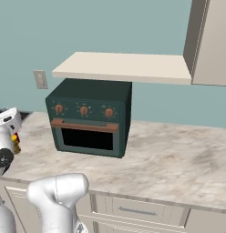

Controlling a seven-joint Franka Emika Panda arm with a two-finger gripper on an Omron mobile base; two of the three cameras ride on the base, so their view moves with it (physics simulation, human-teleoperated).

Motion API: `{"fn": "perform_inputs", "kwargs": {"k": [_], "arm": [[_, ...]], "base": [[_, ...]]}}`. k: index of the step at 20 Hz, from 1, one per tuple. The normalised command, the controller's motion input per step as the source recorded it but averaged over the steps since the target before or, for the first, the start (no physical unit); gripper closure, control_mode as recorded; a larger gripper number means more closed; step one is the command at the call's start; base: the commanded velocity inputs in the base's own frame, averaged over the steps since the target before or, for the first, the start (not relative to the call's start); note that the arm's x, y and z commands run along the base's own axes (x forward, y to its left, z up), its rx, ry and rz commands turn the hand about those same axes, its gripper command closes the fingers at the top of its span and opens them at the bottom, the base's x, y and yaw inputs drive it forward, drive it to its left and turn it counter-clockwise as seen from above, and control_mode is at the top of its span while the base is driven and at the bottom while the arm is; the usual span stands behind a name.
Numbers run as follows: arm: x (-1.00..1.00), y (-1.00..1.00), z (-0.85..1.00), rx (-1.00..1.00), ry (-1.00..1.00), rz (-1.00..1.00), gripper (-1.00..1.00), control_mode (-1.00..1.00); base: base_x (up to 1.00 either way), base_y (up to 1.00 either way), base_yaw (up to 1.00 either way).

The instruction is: Collect the turmeric, ketchup, and shaker from the cabinet and place them next to the stove.

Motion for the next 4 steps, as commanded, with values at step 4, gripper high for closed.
{"fn": "perform_inputs", "kwargs": {"k": [4], "arm": [[-0.23,-0.21,0.99,0.0,0.0,-0.17,-1.0,-1.0]], "base": [[0.0,0.0,0.0]]}}
